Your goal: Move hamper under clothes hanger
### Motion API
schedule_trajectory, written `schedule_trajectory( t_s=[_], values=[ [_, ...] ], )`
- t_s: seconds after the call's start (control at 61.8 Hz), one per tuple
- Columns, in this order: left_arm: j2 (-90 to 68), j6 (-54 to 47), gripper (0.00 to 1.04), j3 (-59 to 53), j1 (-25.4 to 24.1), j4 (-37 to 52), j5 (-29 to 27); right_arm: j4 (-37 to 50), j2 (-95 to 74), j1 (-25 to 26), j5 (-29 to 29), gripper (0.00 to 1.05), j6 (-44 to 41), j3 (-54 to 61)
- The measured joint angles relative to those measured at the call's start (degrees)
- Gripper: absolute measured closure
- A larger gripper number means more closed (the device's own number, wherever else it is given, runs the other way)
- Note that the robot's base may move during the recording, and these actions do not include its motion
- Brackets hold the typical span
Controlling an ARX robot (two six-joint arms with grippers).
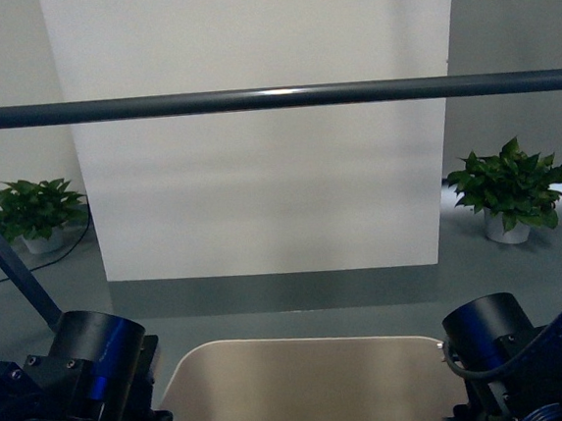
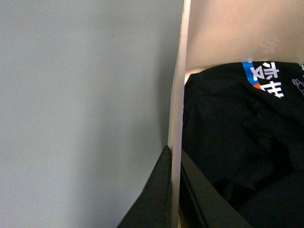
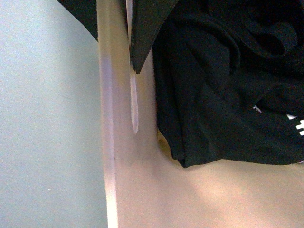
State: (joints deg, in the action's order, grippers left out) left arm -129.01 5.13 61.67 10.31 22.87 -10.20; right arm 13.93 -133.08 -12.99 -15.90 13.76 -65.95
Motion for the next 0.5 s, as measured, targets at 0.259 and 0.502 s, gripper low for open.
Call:
schedule_trajectory(
  t_s=[0.259, 0.502],
  values=[
    [0.00, -0.02, 1.01, 0.00, -0.74, 0.00, -0.81, 0.00, 0.00, -0.76, 0.61, 1.02, 0.00, 0.07],
    [0.00, 0.00, 1.01, -0.04, -0.72, 0.00, -0.72, 0.00, 0.00, -0.72, 0.42, 1.02, 0.00, 0.07]
  ],
)
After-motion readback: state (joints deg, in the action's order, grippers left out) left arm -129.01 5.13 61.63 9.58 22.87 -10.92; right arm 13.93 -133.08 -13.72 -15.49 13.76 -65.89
